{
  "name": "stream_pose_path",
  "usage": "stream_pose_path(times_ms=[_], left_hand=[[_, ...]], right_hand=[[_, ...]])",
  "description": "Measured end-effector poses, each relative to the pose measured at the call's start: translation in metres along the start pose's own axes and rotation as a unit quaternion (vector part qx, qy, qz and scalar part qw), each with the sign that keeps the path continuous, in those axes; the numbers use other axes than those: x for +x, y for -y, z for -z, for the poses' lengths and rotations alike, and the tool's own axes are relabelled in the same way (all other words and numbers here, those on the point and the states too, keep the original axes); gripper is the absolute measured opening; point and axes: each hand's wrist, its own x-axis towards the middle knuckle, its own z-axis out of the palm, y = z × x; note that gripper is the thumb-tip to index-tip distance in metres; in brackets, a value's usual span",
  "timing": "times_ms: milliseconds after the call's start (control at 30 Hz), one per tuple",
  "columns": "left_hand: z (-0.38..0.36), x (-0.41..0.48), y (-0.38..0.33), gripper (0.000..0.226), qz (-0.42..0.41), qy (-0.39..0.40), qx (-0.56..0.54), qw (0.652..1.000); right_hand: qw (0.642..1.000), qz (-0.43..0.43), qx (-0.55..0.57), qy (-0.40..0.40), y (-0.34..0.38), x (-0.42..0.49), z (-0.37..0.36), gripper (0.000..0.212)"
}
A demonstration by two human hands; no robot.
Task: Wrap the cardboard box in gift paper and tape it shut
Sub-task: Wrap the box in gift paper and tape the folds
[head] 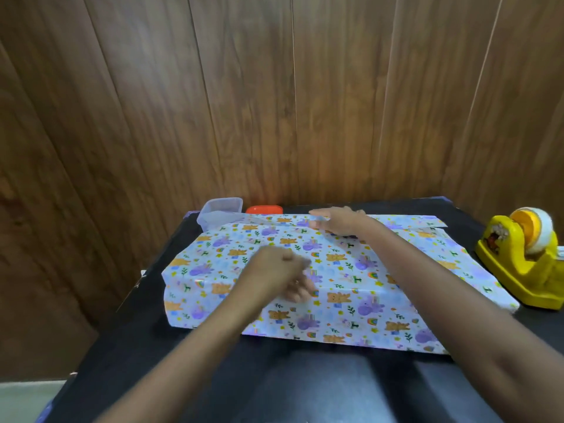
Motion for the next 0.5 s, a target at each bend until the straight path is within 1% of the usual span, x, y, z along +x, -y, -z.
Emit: stream_pose_path(times_ms=[33,67,100,133,167,200,233,267,333,433,467,500], left_hand=[[0.007,0.01,-0.002,0.013,-0.076,-0.029,0.113,0.99],[0.014,0.019,-0.002,0.025,-0.137,-0.023,0.237,0.962],[0.019,0.027,0.001,0.042,-0.172,0.021,0.339,0.925],[0.023,0.033,0.005,0.059,-0.178,0.08,0.411,0.891],[0.023,0.038,0.01,0.073,-0.17,0.132,0.456,0.864],[0.021,0.041,0.016,0.083,-0.161,0.167,0.482,0.845],[0.017,0.044,0.022,0.088,-0.159,0.182,0.496,0.834],[0.011,0.047,0.027,0.089,-0.162,0.18,0.504,0.829],[-0.005,0.053,0.027,0.086,-0.173,0.147,0.513,0.828],[-0.027,0.058,0.023,0.083,-0.159,0.117,0.524,0.828],[-0.03,0.06,0.021,0.081,-0.149,0.117,0.522,0.832],[-0.03,0.06,0.018,0.076,-0.136,0.126,0.505,0.843]], right_hand=[[1.0,0.007,0.0,-0.013,0.0,-0.001,-0.001,0.053],[0.999,0.019,0.007,-0.024,0.0,-0.002,-0.001,0.05],[0.999,0.035,0.018,-0.034,0.0,0.0,-0.002,0.047],[0.997,0.052,0.031,-0.036,0.0,0.001,-0.002,0.044],[0.996,0.07,0.048,-0.033,0.0,0.004,-0.003,0.041],[0.994,0.087,0.062,-0.027,-0.001,0.006,-0.003,0.039],[0.991,0.106,0.076,-0.023,-0.002,0.009,-0.003,0.039],[0.989,0.118,0.089,-0.02,-0.005,0.015,-0.004,0.039],[0.985,0.128,0.117,-0.014,-0.013,0.032,-0.002,0.038],[0.982,0.128,0.14,0.006,-0.003,0.025,0.009,0.037],[0.981,0.132,0.144,0.017,-0.001,0.023,0.011,0.038],[0.98,0.137,0.143,0.025,0.0,0.023,0.011,0.038]])
